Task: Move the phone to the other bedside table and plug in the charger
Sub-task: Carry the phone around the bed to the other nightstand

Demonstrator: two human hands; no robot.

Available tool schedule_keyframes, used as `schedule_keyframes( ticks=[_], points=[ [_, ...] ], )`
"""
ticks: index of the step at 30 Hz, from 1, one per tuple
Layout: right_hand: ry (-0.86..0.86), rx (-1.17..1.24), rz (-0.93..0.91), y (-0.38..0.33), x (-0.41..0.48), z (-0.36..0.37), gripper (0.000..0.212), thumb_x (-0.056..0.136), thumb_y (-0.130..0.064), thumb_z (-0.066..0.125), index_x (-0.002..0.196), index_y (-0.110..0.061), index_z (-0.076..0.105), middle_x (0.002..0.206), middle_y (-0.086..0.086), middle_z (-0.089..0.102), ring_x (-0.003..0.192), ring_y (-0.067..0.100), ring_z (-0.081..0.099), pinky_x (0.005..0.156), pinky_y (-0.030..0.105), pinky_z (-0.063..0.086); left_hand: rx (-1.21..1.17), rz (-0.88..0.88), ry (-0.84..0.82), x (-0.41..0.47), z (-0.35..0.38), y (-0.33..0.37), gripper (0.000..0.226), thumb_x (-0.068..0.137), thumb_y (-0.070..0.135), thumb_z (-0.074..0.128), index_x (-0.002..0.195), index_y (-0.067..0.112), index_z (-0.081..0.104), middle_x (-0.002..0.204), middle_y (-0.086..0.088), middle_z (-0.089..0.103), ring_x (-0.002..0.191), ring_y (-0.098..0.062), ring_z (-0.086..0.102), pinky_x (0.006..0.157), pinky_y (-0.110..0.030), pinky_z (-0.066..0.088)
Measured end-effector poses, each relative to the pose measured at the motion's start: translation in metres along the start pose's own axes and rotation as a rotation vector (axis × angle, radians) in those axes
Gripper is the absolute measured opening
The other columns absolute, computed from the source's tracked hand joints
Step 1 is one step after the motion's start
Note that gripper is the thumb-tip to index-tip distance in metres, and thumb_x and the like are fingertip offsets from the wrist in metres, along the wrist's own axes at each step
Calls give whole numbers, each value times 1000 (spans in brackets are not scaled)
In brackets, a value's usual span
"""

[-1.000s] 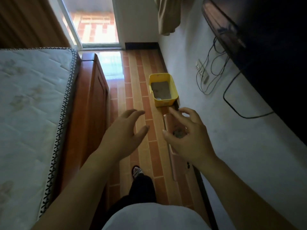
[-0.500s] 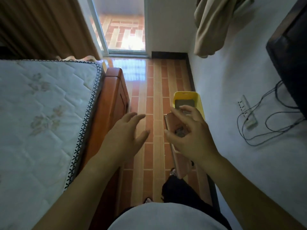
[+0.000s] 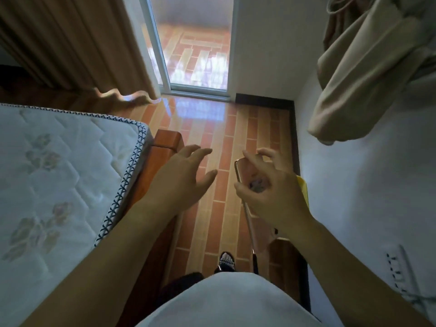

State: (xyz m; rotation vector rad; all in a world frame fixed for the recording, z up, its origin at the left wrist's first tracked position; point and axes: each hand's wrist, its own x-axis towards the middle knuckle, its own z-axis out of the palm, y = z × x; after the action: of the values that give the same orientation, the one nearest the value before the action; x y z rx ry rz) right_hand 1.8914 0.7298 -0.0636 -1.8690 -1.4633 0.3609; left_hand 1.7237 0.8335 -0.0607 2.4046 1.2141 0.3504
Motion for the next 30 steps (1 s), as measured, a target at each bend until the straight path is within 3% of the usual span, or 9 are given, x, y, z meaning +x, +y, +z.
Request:
schedule_keyframes(
  ticks=[7,13,17,21,25,30],
  points=[
    [-67,50,-61,22,144,16,62,75,-39,71,131,-30,46,137,3,45,117,18,45,85,11,34,-72,-101,62,111,-12,-34,49,84,49,49,129,31,42,141,1,45,125,-18,43,94,-33,40],
    [-100,49,-133,37,278,59,62,75,-44,69,131,-34,45,136,0,46,115,13,46,79,8,35,-95,-182,101,225,-25,-90,50,84,52,48,130,36,38,143,4,41,127,-21,43,98,-51,44],
    [-112,95,-146,32,379,85,61,74,-42,70,130,-29,49,136,1,47,116,15,48,85,20,49,-87,-201,100,314,-45,-131,50,85,48,52,131,32,41,142,0,43,125,-22,44,95,-41,44],
    [-121,106,-202,17,472,108,60,74,-45,66,129,-28,50,135,3,48,114,16,50,83,18,45,-72,-260,125,386,-80,-167,51,84,46,54,131,29,43,142,0,44,124,-21,46,94,-40,46],
    [-158,136,-243,1,546,138,58,74,-39,71,128,-26,52,135,5,47,115,21,51,84,25,49,-63,-306,149,433,-107,-201,50,85,44,52,131,27,43,140,-1,46,125,-20,45,98,-43,46],
    [-267,155,-302,-15,628,191,58,73,-38,72,126,-31,51,135,1,45,113,18,50,80,14,44,-91,-455,220,471,-124,-265,47,85,44,52,128,27,46,138,0,47,124,-17,44,95,-32,39]
  ],
)
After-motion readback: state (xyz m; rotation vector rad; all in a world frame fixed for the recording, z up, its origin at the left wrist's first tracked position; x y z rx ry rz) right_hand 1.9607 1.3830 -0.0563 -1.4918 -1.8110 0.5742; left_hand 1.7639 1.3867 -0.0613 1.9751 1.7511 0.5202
